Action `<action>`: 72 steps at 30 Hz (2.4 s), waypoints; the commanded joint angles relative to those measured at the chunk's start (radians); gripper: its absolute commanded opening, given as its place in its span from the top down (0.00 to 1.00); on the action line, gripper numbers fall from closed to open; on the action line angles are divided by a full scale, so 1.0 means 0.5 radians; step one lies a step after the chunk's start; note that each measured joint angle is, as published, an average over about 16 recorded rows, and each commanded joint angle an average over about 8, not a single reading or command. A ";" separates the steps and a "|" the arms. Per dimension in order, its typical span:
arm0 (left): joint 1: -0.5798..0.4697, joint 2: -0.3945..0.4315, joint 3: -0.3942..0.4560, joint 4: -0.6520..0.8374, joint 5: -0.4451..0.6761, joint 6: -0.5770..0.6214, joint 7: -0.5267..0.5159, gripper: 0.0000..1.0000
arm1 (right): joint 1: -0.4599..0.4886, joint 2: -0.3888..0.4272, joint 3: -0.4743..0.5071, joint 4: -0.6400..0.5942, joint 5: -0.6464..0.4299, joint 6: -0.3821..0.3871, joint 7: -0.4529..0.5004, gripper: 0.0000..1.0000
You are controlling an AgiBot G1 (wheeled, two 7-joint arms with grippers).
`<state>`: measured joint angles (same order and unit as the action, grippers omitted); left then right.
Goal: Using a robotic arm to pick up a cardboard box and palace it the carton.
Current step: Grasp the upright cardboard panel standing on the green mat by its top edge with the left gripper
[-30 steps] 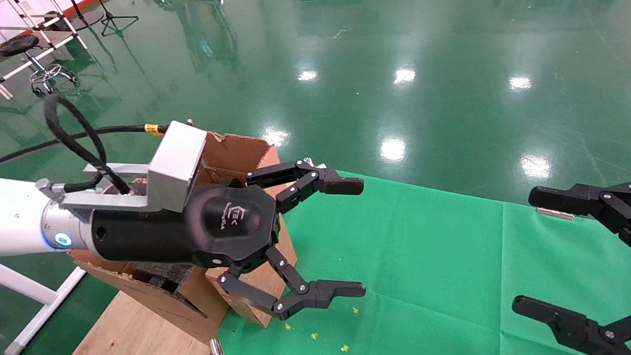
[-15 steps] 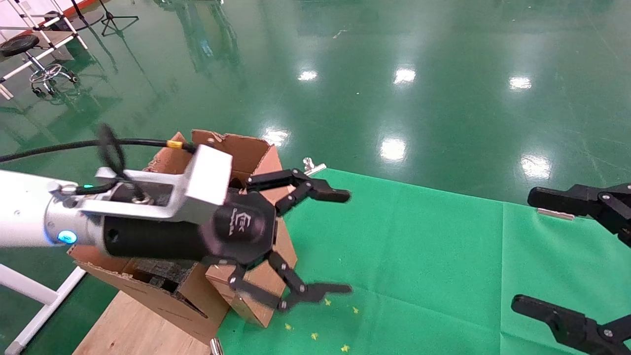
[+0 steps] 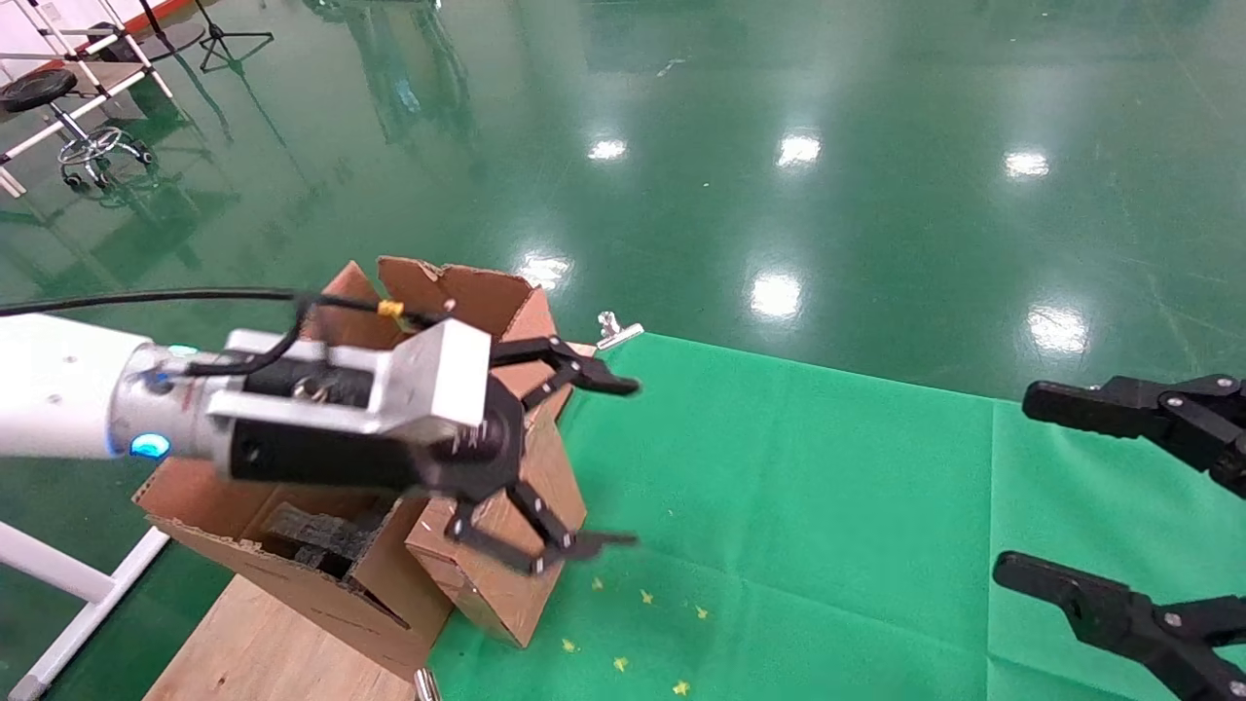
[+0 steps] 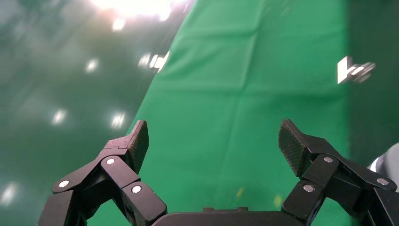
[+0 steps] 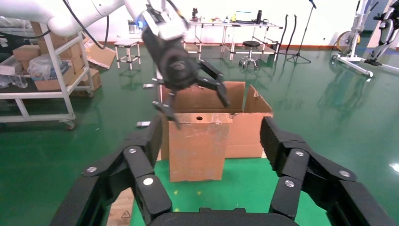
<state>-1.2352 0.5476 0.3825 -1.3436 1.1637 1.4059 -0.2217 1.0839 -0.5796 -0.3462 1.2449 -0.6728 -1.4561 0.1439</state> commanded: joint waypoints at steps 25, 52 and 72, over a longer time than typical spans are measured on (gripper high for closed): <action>-0.472 0.062 0.298 -0.016 0.943 -0.012 -1.367 0.00 | 0.000 0.000 0.000 0.000 0.000 0.000 0.000 1.00; -0.394 0.082 0.441 -0.023 1.097 0.130 -1.833 0.00 | 0.000 0.000 0.000 0.000 0.000 0.000 0.000 1.00; -0.424 0.084 0.484 -0.034 1.153 0.172 -1.736 1.00 | 0.000 0.000 0.000 -0.001 0.001 0.001 0.000 0.00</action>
<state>-1.4475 0.5897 0.6248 -1.3607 1.7409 1.4919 -1.0890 1.0837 -0.5794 -0.3464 1.2446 -0.6724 -1.4557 0.1437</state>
